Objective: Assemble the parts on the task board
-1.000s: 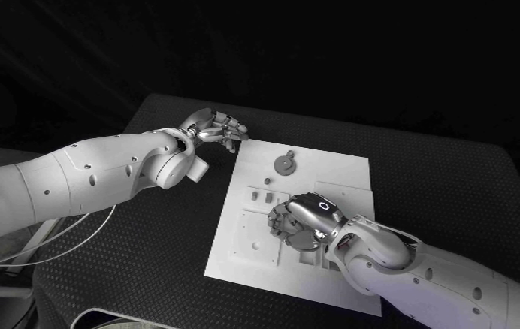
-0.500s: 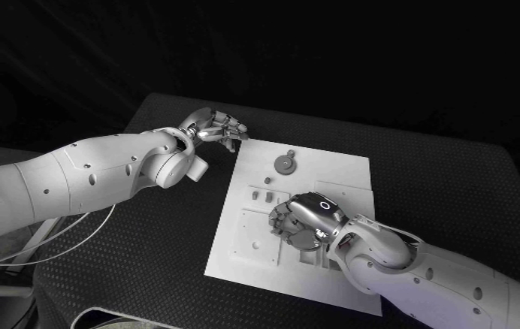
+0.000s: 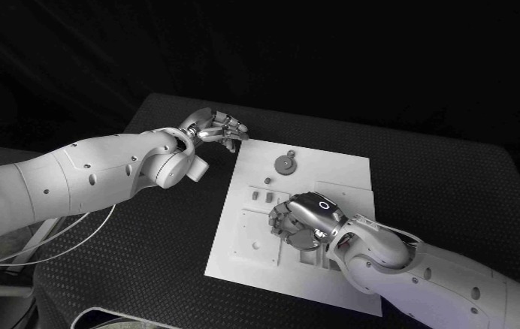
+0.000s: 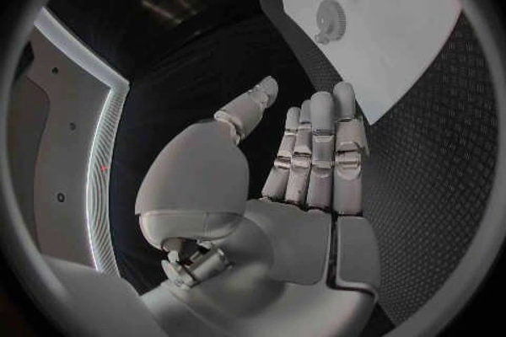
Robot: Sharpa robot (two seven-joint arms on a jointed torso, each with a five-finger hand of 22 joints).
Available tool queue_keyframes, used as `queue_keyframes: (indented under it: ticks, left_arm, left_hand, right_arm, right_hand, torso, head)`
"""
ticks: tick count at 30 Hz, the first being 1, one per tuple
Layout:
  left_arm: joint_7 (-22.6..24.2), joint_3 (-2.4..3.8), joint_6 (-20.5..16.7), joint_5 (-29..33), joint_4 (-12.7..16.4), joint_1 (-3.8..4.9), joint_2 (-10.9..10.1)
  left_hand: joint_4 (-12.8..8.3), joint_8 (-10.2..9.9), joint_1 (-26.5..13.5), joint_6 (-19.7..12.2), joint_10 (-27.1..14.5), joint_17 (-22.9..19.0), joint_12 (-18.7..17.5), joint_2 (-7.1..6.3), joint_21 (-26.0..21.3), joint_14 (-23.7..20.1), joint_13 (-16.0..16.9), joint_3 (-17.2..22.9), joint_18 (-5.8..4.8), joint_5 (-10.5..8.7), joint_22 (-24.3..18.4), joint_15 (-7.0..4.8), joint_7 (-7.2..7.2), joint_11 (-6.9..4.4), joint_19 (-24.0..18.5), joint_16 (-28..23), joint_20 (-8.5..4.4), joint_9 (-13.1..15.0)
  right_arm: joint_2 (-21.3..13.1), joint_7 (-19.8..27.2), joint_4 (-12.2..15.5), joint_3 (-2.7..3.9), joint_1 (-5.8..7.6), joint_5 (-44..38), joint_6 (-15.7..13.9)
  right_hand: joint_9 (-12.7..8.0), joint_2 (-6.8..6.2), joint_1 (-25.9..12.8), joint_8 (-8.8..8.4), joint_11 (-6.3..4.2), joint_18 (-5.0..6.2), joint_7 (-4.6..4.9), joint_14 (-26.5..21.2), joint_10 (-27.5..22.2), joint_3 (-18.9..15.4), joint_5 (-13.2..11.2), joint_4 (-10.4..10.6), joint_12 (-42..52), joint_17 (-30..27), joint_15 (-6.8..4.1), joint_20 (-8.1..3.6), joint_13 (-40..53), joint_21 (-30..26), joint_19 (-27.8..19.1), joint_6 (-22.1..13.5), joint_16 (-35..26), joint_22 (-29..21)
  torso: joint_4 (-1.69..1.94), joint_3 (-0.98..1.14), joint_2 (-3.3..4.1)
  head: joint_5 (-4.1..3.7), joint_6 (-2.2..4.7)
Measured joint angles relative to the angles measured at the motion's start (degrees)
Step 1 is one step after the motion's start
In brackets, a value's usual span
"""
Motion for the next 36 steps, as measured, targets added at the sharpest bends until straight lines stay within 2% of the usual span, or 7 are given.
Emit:
queue_keyframes:
  ticks: [20, 27, 31, 33, 36]
  left_arm:
    - [-0.03, -0.01, 0.03, 0.01, 0.18, 0.07, -0.16]
    - [-0.07, 0.0, 0.03, 0.01, 0.29, 0.17, -0.18]
    - [-0.09, 0.0, 0.03, 0.01, 0.34, 0.23, -0.23]
    - [-0.1, 0.0, 0.03, 0.01, 0.37, 0.26, -0.28]
    - [-0.12, -0.02, 0.03, 0.01, 0.38, 0.31, -0.32]
  left_hand:
    - [0.15, 0.0, 0.0, 0.0, 0.0, 0.05, 0.0, 0.0, 0.0, 0.2, -0.06, -0.15, 0.0, 0.0, 0.01, 0.21, 0.0, -0.01, 0.0, 0.0, 0.0, -0.05]
    - [0.15, 0.0, 0.0, 0.0, 0.01, 0.04, 0.0, 0.0, 0.0, 0.2, -0.11, -0.15, 0.0, 0.0, 0.01, 0.21, 0.0, -0.02, 0.0, 0.0, 0.0, -0.05]
    - [0.15, 0.0, 0.0, 0.0, 0.01, 0.04, 0.0, 0.0, 0.0, 0.2, -0.11, -0.15, 0.0, 0.0, 0.01, 0.21, 0.0, -0.02, 0.0, 0.0, 0.0, -0.04]
    - [0.15, 0.0, 0.0, 0.0, 0.01, 0.04, 0.0, 0.0, 0.0, 0.2, -0.11, -0.15, 0.0, 0.0, 0.01, 0.21, 0.0, -0.02, 0.0, 0.0, 0.0, -0.04]
    - [0.15, 0.0, 0.0, 0.0, 0.02, 0.09, 0.0, 0.0, 0.0, 0.2, -0.11, -0.15, 0.01, 0.0, 0.01, 0.21, 0.0, -0.02, 0.0, 0.0, 0.0, -0.04]
  right_arm:
    - [0.02, -0.18, 0.09, -0.2, 0.11, -0.22, 1.12]
    - [0.18, -0.3, 0.33, -1.05, 0.27, -0.14, 1.81]
    - [0.33, -0.6, 0.2, -1.1, 0.35, -0.23, 2.09]
    - [0.4, -0.62, -0.03, -1.11, 0.36, -0.15, 2.14]
    - [0.44, -0.62, -0.24, -1.16, 0.38, 0.15, 2.14]
  right_hand:
    - [0.12, -0.15, -0.15, 0.22, 0.0, 0.0, 0.01, -0.03, -0.02, -0.06, -0.02, -0.06, -0.19, 0.05, -0.03, 0.11, 0.08, 0.0, 0.07, -0.01, 0.0, 0.05]
    - [0.08, -0.05, -0.05, 0.21, 0.0, 0.0, -0.09, -0.12, -0.04, -0.07, -0.05, -0.07, -0.21, 0.09, -0.12, 0.12, 0.08, 0.0, 0.07, -0.12, 0.0, 0.05]
    - [0.04, -0.05, -0.05, 0.19, 0.0, 0.0, -0.16, -0.12, -0.05, -0.07, -0.05, -0.07, -0.21, 0.17, -0.11, 0.12, 0.07, 0.0, 0.06, -0.24, 0.0, 0.12]
    - [0.04, -0.05, -0.05, 0.17, 0.0, 0.01, 0.02, -0.33, -0.05, -0.15, -0.05, 0.01, -0.45, 0.19, 0.09, 0.02, 0.05, 0.0, -0.06, -0.44, 0.0, 0.18]
    - [-0.33, -0.06, -0.06, -1.0, 1.08, 0.01, 0.96, -1.05, -1.77, -0.32, -0.05, 0.19, -1.92, 0.43, 0.61, 0.09, -0.47, 0.0, -0.58, -2.2, 0.0, 0.4]
  torso:
    - [0.02, -0.01, 0.0]
    - [0.01, -0.02, 0.0]
    - [0.01, -0.02, 0.0]
    - [0.01, -0.02, 0.0]
    - [-0.01, -0.04, -0.01]
  head:
    - [-0.01, -0.37]
    - [-0.13, -0.5]
    - [-0.19, -0.55]
    - [-0.21, -0.57]
    - [-0.21, -0.58]
